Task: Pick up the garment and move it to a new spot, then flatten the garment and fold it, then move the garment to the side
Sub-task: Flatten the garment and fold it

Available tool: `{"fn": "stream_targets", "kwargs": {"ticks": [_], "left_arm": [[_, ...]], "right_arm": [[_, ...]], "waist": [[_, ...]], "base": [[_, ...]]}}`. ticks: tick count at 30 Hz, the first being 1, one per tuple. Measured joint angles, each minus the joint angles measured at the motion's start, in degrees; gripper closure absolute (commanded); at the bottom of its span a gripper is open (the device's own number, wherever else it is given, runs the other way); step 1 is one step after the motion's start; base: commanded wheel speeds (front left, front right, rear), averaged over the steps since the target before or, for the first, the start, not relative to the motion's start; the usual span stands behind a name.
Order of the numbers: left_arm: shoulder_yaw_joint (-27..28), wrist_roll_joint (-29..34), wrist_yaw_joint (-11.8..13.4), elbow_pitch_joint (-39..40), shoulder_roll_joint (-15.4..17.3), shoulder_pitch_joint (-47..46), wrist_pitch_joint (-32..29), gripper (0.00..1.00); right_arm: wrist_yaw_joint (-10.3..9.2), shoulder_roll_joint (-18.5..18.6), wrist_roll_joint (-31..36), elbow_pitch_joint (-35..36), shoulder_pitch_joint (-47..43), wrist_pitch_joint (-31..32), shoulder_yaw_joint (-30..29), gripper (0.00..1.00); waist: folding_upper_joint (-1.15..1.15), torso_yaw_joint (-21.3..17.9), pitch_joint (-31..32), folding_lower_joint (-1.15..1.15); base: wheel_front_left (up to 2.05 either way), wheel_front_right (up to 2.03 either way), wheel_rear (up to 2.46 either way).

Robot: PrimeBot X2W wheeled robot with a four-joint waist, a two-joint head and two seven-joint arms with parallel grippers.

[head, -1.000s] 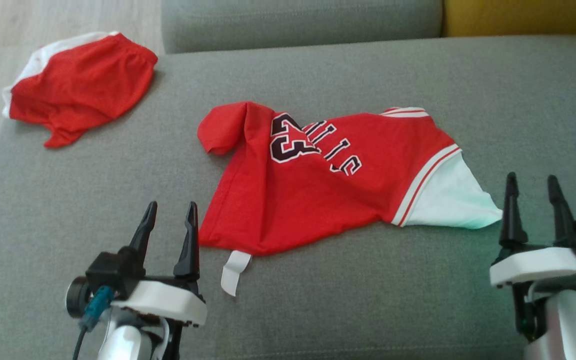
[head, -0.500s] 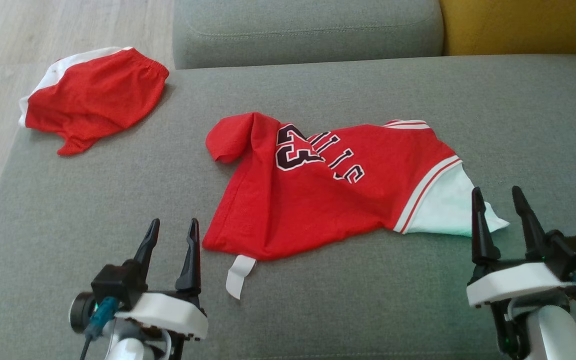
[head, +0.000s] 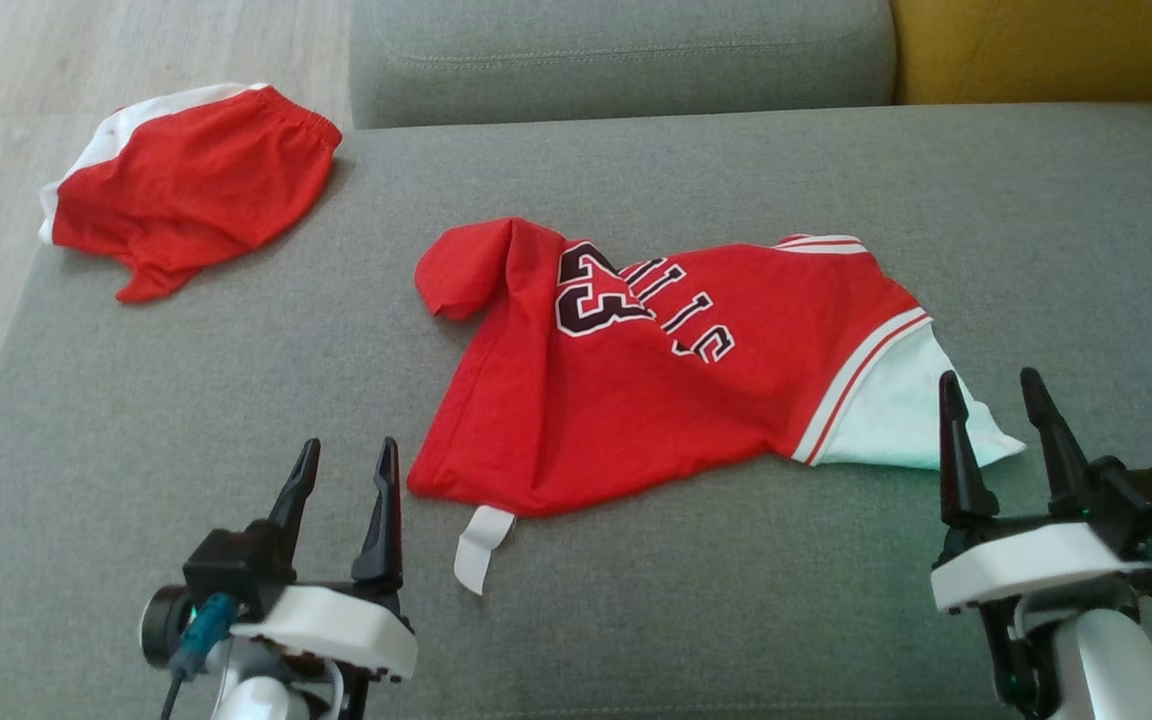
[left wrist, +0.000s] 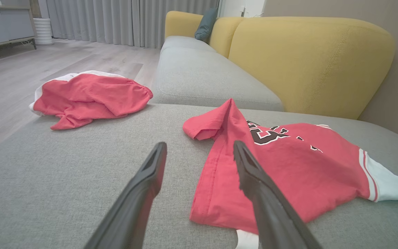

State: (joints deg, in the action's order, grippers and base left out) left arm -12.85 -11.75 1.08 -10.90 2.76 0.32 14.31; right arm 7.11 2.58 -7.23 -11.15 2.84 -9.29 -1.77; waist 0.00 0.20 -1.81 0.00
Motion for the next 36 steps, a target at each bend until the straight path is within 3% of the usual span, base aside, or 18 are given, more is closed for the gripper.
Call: {"fn": "stream_targets", "kwargs": {"ticks": [12, 20, 31, 36], "left_arm": [[-1.00, -0.85, -0.10, -1.93, 0.01, -0.23, -0.09, 0.00], [-3.13, -6.19, -0.05, -9.02, -0.02, -3.15, -7.42, 0.00], [-3.43, -9.48, 4.52, -13.52, -0.02, -7.18, -11.07, 0.00], [-3.21, -9.79, 4.98, -15.01, 0.00, -8.11, -11.43, 0.00]], "right_arm": [[0.00, 0.00, 0.01, 0.54, 0.03, 0.31, 0.14, 0.00], [0.00, 0.00, 0.01, 0.57, 0.25, 0.31, 1.15, 0.00], [0.00, 0.00, 0.00, 0.42, 2.25, 0.21, 1.32, 0.00], [0.00, 0.00, 0.00, -0.15, 2.48, -0.29, 1.36, 0.00]], "waist": [[0.00, 0.02, -1.36, 0.00], [0.00, -0.77, -3.61, 0.00], [0.00, -3.47, -7.24, 0.01], [0.00, -4.56, -7.96, 0.01]], "base": [[0.00, 0.00, 0.00], [0.00, 0.00, 0.00], [0.00, 0.00, 0.00], [0.00, 0.00, 0.00]]}}
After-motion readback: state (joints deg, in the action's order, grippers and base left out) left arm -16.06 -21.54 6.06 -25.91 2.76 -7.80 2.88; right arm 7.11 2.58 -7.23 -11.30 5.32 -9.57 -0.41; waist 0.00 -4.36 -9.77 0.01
